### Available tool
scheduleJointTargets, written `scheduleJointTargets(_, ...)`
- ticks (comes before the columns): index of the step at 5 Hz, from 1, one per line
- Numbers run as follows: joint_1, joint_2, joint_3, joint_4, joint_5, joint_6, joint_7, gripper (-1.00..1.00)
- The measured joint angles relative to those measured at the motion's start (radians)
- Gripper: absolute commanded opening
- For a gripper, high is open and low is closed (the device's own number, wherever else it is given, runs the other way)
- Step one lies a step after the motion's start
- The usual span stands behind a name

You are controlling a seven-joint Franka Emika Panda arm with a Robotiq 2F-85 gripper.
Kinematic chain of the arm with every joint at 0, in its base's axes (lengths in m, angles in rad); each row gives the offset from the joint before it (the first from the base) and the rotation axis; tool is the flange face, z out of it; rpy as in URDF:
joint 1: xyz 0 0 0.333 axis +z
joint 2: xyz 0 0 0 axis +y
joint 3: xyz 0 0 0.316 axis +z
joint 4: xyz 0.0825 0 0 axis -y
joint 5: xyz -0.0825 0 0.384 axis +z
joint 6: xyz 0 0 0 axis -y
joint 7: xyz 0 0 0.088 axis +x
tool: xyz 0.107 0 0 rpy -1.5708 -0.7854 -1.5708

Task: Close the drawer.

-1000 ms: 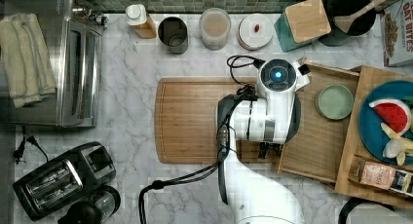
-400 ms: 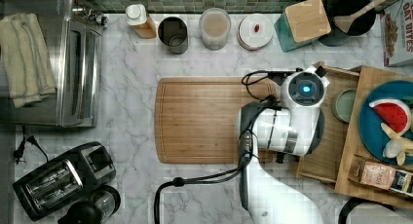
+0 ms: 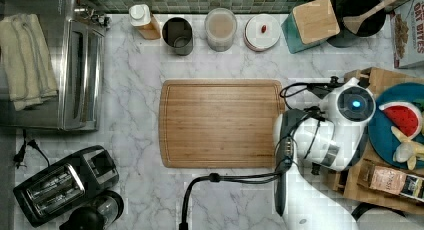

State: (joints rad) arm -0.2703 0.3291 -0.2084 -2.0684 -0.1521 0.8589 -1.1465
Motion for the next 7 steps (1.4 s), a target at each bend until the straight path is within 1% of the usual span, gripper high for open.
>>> scheduleJointTargets(1, -0.039, 0.034, -0.019, 0.035, 0.023, 0.018, -0.092, -1.00)
scheduleJointTargets(2, -0.033, 0.034, -0.027, 0.041, 0.060, 0.009, -0.092, -1.00)
scheduleJointTargets(4, -0.006, 0.035, -0.052, 0.041, 0.057, 0.007, -0.087, -1.00)
scheduleJointTargets(7, 0.002, 0.037, -0.057, 0.039, 0.057, 0.009, -0.087, -1.00)
